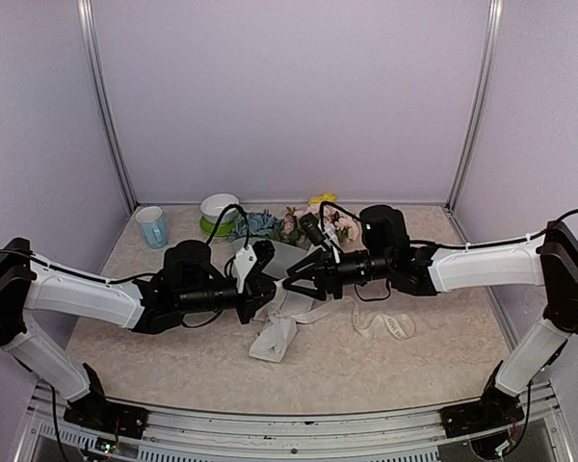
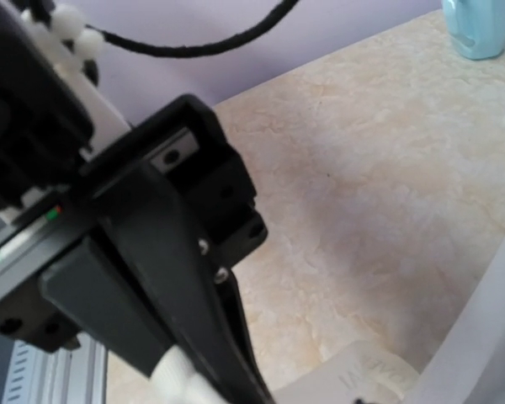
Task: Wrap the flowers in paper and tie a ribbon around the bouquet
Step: Pass from the left arm to the right
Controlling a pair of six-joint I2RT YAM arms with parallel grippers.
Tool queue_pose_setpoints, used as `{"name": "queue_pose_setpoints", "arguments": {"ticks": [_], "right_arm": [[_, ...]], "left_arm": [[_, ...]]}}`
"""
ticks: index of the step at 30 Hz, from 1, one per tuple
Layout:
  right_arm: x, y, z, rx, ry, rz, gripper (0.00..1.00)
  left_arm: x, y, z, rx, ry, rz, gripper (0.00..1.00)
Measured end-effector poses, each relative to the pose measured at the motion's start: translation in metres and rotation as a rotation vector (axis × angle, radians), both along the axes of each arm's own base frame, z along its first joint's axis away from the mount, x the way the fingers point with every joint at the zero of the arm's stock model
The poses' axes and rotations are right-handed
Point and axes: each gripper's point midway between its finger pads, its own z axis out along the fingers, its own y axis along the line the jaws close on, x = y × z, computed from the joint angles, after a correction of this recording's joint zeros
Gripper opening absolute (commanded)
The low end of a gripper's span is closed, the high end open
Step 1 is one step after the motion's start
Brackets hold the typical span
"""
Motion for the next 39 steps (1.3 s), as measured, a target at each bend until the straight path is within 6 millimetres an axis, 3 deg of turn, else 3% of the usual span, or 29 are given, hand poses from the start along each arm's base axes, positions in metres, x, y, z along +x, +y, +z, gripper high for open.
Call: {"name": "queue_pose_setpoints", "arguments": {"ticks": [2,6,11,12,14,17,25,27,28,30,32,35,39], "right_arm": [[-0.001,0.001,0.000,0.001,0.000,0.005,0.37],[-0.003,0.004,-0.005,-0.006,0.009,0.014,0.48],[-0.005,0.006,-0.009,-0.011,0.019,0.018,0.24],[-0.005,0.006,-0.008,-0.010,0.020,0.022,0.25],[-0.004,0.006,-0.009,-0.013,0.021,0.015,0.36],[-0.004,0.006,-0.009,-0.012,0.024,0.012,0.39],[-0.005,0.009,-0.010,-0.008,0.028,0.021,0.00],[-0.005,0.009,-0.009,-0.006,0.031,0.021,0.00],[-0.005,0.009,-0.010,-0.006,0.032,0.022,0.00],[-0.005,0.009,-0.010,-0.006,0.033,0.023,0.00],[-0.005,0.009,-0.010,-0.006,0.033,0.023,0.00],[-0.005,0.009,-0.010,-0.006,0.032,0.021,0.00],[-0.001,0.009,-0.011,-0.013,0.032,-0.004,0.00]], "left_arm": [[-0.001,-0.001,0.001,-0.003,-0.003,-0.002,0.01],[-0.001,-0.001,0.001,-0.004,-0.004,-0.003,0.01],[-0.001,-0.001,0.000,-0.002,-0.003,-0.002,0.01],[0.000,-0.001,-0.001,0.000,-0.001,-0.001,0.01],[0.000,-0.001,-0.003,0.006,0.004,-0.002,0.00],[-0.002,-0.002,-0.006,0.012,0.008,-0.010,0.00],[-0.003,-0.001,-0.011,0.031,0.022,-0.015,0.00],[-0.004,-0.001,-0.012,0.034,0.025,-0.018,0.00],[-0.004,-0.001,-0.012,0.034,0.025,-0.018,0.02],[-0.004,-0.001,-0.013,0.035,0.025,-0.018,0.21],[-0.003,0.000,-0.013,0.037,0.023,-0.016,0.31],[-0.001,0.002,-0.015,0.047,0.026,-0.004,0.60],[0.000,0.018,-0.023,0.059,0.039,0.017,0.72]]}}
